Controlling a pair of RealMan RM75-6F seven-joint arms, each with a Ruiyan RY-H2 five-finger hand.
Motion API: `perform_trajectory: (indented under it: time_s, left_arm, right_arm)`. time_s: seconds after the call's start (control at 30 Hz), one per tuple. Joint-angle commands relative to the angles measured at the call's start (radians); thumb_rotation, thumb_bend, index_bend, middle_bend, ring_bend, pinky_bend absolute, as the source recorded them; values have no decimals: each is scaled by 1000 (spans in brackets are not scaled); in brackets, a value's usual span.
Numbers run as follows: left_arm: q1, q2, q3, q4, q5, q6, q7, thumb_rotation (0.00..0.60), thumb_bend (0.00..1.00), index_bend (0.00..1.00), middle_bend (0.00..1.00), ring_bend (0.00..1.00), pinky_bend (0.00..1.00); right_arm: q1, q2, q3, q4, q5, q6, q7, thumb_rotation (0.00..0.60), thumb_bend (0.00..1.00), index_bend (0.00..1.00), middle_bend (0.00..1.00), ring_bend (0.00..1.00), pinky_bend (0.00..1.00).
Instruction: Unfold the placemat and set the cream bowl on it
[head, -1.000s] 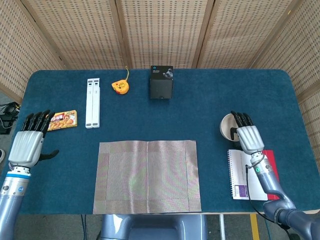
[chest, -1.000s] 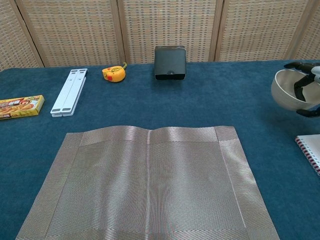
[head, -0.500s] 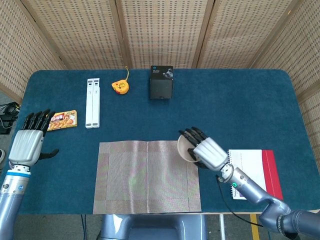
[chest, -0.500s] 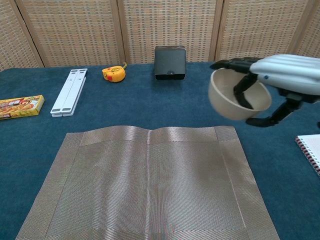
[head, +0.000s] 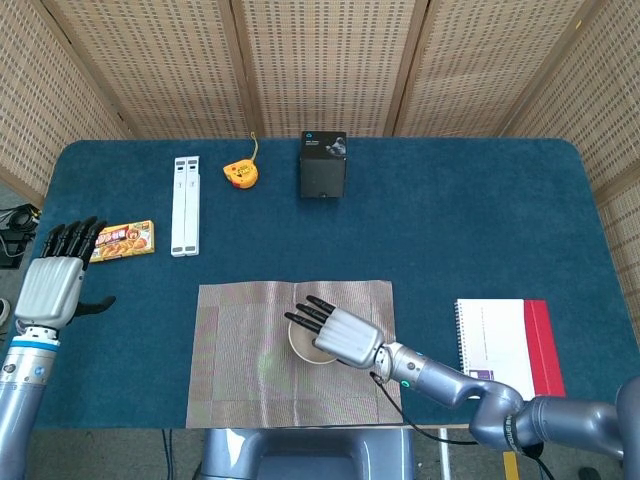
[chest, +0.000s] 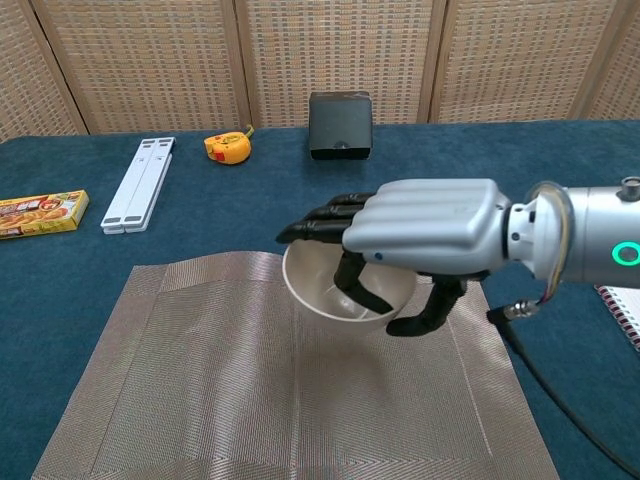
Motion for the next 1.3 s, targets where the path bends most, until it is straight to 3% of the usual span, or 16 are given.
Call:
perform_trajectory:
  time_s: [0.03,0.73,0.8,0.87,0.97,1.07,1.3]
  left_arm:
    - [-2,3,-1,1,-4,-5,-4,600,0,0,0,0,0]
    - [4,29,-6,-3,-4,-14,-53,600,0,0,0,0,0]
    - [7,32,-6,-4,-1,-11,-59,600,0,0,0,0,0]
    - [9,34,-7,-5,1,-7,-65,600,0,0,0,0,0]
    - [11,37,-7,-6,3,-5,-71,600,0,0,0,0,0]
    - [14,41,-7,-7,11,-3,-78,600,0,0,0,0,0]
    - [21,50,-5,-10,27,2,-100,600,0,0,0,0,0]
  right_arm:
    - [31,-48,3,5,27,-44,-39,600,476,696,0,0,0]
    - [85,-164,-40,84,39,-68,-115,600,471,682,0,0,0]
    - [87,-168,-45,92,33,-63,-124,600,403,593,0,0,0]
    - [87,-165,-47,90,38,-61,-127,600,186,347,0,0,0]
    - [86,-159,-47,83,45,-56,-134,600,4,113,0,0,0]
    - [81,-145,-49,73,49,-44,-147,600,0,35,0,0,0]
    - [47,-62,-76,-6,29,15,-203,600,0,0,0,0,0]
